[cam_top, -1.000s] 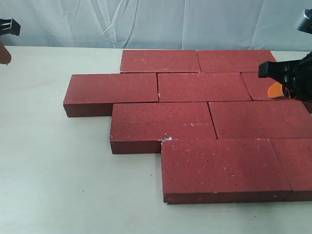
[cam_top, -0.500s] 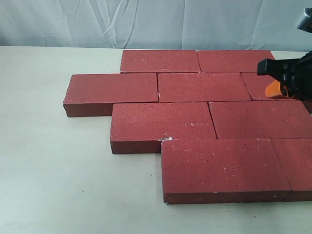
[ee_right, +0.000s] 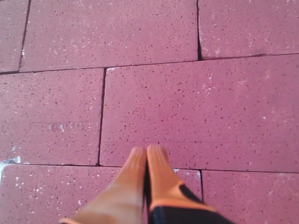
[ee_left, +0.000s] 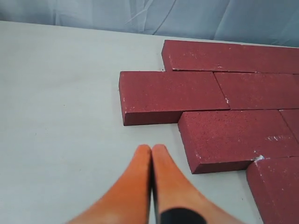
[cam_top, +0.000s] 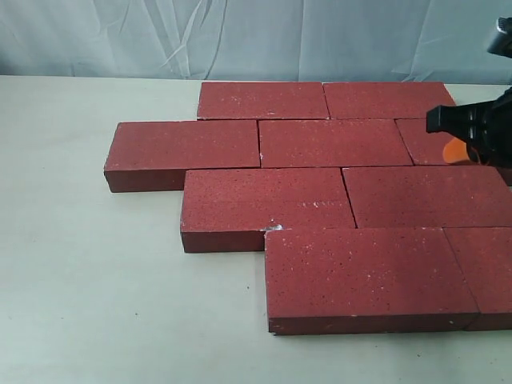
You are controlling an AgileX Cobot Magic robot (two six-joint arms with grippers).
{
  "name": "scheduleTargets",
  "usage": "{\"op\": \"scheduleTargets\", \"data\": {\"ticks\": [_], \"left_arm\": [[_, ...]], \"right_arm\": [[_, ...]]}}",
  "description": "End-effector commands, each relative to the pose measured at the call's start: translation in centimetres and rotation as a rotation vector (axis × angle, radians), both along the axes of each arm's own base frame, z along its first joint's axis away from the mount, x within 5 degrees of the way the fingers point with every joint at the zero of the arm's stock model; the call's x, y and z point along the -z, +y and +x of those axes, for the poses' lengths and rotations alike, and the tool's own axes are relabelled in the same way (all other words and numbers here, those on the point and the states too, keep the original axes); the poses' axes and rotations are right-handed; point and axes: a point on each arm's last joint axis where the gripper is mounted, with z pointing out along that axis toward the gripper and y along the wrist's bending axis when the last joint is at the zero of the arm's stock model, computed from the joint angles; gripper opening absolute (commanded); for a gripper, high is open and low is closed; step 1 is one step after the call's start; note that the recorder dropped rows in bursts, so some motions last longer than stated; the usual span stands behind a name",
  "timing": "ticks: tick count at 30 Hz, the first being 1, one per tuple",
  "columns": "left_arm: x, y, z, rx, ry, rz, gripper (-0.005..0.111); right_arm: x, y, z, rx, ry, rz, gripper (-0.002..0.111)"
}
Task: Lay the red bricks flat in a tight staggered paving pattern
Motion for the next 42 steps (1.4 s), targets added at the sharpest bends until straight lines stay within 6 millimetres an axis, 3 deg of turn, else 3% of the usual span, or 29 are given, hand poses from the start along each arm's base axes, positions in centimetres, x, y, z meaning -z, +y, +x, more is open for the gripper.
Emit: {"op": "scheduleTargets", "data": {"ticks": [1, 8, 18, 42], "left_arm": [[0.4, -0.2, -1.6, 0.002, -0.062, -0.009, 0.0], [1.7, -0.5, -3.1, 0.038, -0.135, 0.035, 0.0], [1.6, -0.6, -4.7, 0.031, -0.217, 0.05, 0.0], [1.6, -0.6, -4.6, 0.028, -0.22, 0.053, 0.0]], "right_arm": [[-0.5, -0.4, -0.5, -0.018, -0.031, -0.052, -0.001], [-0.9, -0.9, -3.2, 0.012, -0.153, -0.065, -0.001], [-4.0, -1.6, -7.2, 0.015, -0.396, -0.119, -0.001], [-4.6, -1.6, -7.9, 0.026, -0.431, -0.092, -0.001]]}}
